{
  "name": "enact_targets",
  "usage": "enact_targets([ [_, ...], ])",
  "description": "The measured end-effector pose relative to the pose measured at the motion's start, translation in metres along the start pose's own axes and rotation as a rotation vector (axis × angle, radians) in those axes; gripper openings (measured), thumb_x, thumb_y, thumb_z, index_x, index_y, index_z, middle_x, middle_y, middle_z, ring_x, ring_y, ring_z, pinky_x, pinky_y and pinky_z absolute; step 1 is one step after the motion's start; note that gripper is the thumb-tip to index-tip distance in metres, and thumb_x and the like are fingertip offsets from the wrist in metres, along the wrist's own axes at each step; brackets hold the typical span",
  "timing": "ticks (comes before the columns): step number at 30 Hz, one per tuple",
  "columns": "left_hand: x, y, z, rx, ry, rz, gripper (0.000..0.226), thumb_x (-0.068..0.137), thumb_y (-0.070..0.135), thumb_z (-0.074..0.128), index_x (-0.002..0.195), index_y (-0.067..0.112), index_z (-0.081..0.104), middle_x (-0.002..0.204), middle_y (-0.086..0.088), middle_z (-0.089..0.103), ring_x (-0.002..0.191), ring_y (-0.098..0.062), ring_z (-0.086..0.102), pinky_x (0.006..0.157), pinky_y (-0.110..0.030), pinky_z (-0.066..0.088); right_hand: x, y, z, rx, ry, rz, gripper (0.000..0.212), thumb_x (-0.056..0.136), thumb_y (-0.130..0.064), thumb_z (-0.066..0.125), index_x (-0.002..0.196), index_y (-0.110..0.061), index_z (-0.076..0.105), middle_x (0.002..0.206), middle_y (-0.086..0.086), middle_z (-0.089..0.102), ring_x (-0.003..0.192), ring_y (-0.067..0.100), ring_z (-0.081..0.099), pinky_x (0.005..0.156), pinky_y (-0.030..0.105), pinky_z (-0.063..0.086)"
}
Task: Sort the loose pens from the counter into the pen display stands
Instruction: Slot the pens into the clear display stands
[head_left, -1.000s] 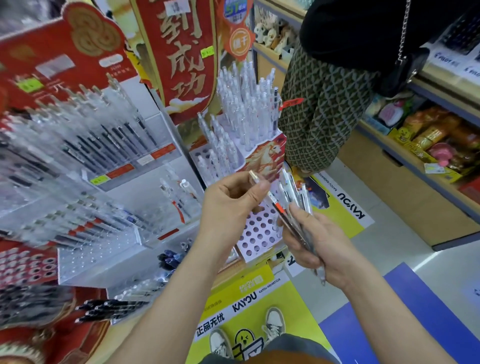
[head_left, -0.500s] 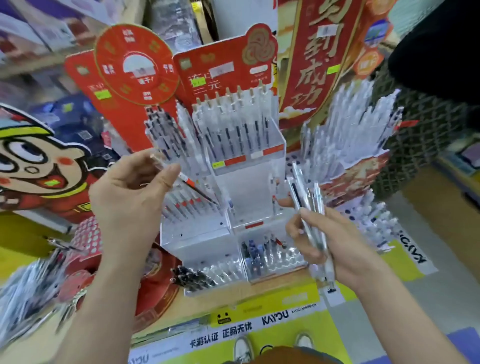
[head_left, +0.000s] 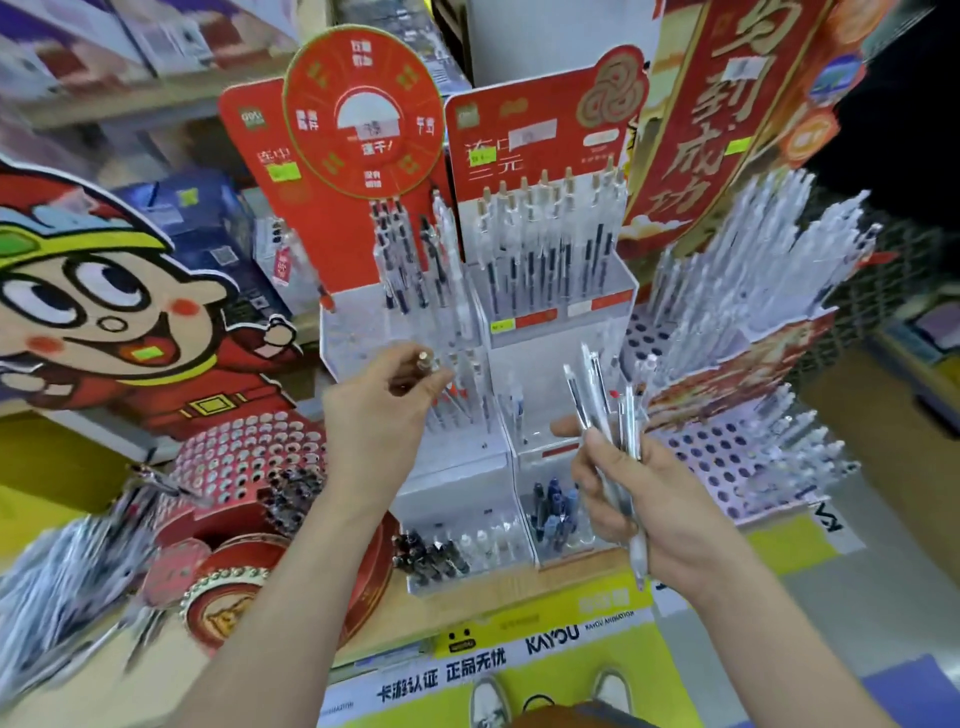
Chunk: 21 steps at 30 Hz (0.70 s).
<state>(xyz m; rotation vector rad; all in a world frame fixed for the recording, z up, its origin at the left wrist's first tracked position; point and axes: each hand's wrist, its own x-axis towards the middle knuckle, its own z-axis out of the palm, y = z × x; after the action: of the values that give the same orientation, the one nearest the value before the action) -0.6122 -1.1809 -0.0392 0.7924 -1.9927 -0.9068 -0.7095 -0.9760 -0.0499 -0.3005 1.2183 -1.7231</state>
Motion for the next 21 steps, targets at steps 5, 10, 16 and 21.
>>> enact_targets([
  [5,-0.001,-0.006,0.006,0.092,-0.059,0.097,0.023,0.075,0.016,0.079,0.096,0.007,0.073,0.075,0.007,0.065,0.070,-0.005,0.062,0.072,-0.031,0.055,0.001,0.002,0.005,0.046,0.003,0.059,0.031,0.086,-0.024,0.058,0.107,-0.007,0.072,0.071,0.003,0.050,0.043,0.009,0.033,0.037,0.018,0.020],
  [10,0.003,-0.014,0.009,0.206,-0.164,0.193,0.021,0.085,0.030,0.069,0.090,0.009,0.071,0.067,0.000,0.066,0.060,-0.023,0.062,0.057,-0.032,0.051,0.002,0.003,0.008,0.060,0.010,0.059,0.033,0.083,-0.017,0.058,0.111,-0.004,0.071,0.076,0.005,0.050,0.047,0.010,0.037,0.037,0.018,0.021],
  [16,0.003,-0.016,0.016,0.277,-0.201,0.263,0.028,0.090,0.034,0.061,0.081,0.010,0.070,0.055,0.004,0.055,0.052,-0.017,0.051,0.052,-0.025,0.041,0.002,0.002,0.009,0.026,0.041,0.034,0.046,0.083,-0.023,0.059,0.118,0.007,0.054,0.064,0.006,0.055,0.046,0.017,0.055,0.037,0.020,0.036],
  [21,0.004,-0.010,0.022,0.225,-0.133,0.127,0.016,0.082,0.024,0.075,0.091,0.011,0.074,0.070,-0.002,0.070,0.064,-0.016,0.063,0.064,-0.027,0.052,0.004,-0.001,0.010,-0.009,0.067,0.042,0.040,0.082,-0.027,0.060,0.112,-0.001,0.056,0.066,0.008,0.061,0.038,0.017,0.054,0.033,0.016,0.031],
])
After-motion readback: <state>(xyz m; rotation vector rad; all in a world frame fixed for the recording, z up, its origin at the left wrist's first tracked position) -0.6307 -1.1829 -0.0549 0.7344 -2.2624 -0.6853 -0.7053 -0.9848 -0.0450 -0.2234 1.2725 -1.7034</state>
